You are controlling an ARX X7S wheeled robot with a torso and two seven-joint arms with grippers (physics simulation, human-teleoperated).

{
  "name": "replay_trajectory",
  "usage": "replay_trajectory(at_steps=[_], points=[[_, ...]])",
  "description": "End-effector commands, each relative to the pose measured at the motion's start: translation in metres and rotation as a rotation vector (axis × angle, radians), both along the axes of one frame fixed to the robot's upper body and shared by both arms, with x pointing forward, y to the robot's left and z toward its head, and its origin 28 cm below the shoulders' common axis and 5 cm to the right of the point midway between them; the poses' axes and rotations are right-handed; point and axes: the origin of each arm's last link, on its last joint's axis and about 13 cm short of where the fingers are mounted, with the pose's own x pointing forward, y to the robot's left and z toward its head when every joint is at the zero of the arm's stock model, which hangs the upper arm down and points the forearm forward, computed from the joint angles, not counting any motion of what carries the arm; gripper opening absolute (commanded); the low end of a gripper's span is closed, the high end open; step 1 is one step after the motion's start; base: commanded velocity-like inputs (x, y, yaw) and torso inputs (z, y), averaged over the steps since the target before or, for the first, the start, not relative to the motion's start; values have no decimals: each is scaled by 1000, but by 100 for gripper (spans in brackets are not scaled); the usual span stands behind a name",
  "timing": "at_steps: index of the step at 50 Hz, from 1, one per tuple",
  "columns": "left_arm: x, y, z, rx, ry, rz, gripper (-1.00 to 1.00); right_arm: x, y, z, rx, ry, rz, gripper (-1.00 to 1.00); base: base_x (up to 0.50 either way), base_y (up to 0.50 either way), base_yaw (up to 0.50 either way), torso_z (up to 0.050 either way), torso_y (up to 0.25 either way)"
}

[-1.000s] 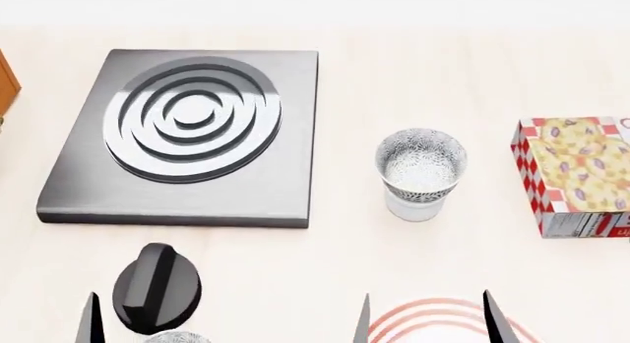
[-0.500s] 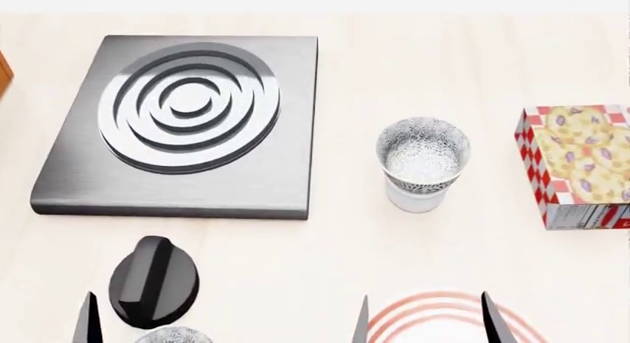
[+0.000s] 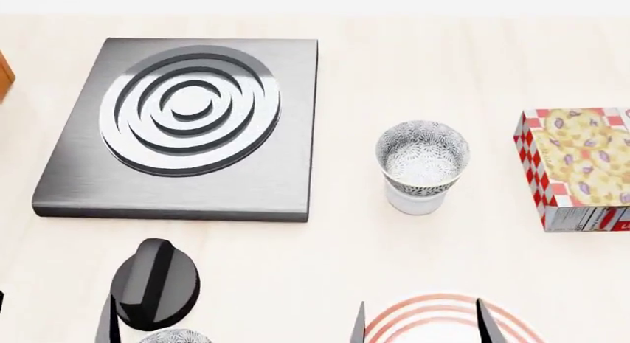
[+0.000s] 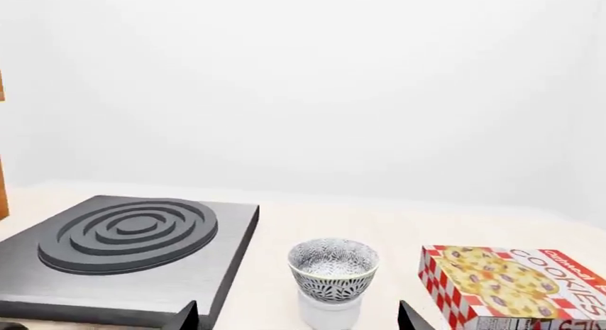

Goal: Pick the akita bowl on the ramekin and place it on the plate.

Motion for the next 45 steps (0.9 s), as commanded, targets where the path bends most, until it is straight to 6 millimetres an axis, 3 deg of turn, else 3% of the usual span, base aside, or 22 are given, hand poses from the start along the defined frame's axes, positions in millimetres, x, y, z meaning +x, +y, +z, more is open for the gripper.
replay_trajectory(at_steps=[1, 12, 45], points=[[-3, 2, 7, -21, -48, -5, 100, 0, -1, 1, 10, 11, 27, 100, 0, 0, 0, 0, 0], [-1, 2, 6, -26, -41, 10, 100, 1, 0, -1, 12, 14, 41, 100, 0, 0, 0, 0, 0], [-1, 2, 7, -20, -46, 17, 100, 1, 0, -1, 21, 11, 51, 100, 0, 0, 0, 50, 0]])
